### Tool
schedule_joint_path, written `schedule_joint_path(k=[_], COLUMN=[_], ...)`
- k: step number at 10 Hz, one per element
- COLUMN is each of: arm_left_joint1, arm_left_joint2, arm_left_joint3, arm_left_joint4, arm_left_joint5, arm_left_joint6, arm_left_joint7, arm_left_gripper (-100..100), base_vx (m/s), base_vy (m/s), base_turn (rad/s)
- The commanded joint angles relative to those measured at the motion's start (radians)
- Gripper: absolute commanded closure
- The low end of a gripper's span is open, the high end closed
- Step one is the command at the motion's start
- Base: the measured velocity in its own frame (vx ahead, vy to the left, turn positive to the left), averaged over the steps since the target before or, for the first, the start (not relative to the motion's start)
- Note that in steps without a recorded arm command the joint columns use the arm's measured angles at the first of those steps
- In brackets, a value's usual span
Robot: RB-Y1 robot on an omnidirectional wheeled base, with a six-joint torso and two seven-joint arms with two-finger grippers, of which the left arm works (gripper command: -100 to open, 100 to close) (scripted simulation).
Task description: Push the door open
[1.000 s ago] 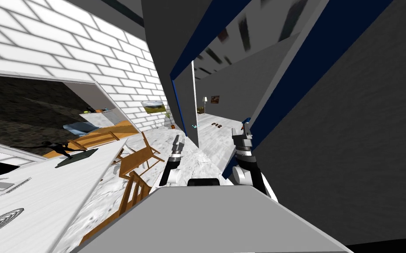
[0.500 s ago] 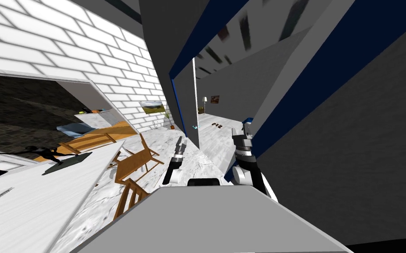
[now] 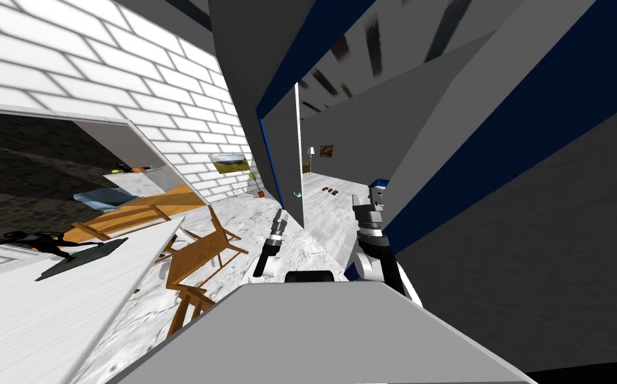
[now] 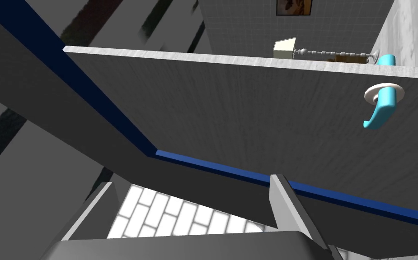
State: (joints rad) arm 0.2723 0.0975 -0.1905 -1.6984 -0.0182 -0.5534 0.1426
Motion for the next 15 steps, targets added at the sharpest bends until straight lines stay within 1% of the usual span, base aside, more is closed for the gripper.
schedule_joint_path(k=[1, 9, 13, 15], arm_left_joint1=[-0.014, -0.083, -0.118, -0.118], arm_left_joint2=[0.004, 0.007, 0.006, 0.006], arm_left_joint3=[-0.009, -0.059, -0.084, -0.084], arm_left_joint4=[0.034, 0.205, 0.29, 0.29], arm_left_joint5=[-0.007, -0.044, -0.062, -0.062], arm_left_joint6=[-0.009, -0.052, -0.073, -0.073], arm_left_joint7=[0.006, 0.024, 0.033, 0.033], arm_left_gripper=[-100, -100, -100, -100], base_vx=[0.079, 0.092, 0.057, 0.018], base_vy=[0.084, 0.082, 0.031, 0.0], base_turn=[-0.023, -0.023, 0.067, 0.0])
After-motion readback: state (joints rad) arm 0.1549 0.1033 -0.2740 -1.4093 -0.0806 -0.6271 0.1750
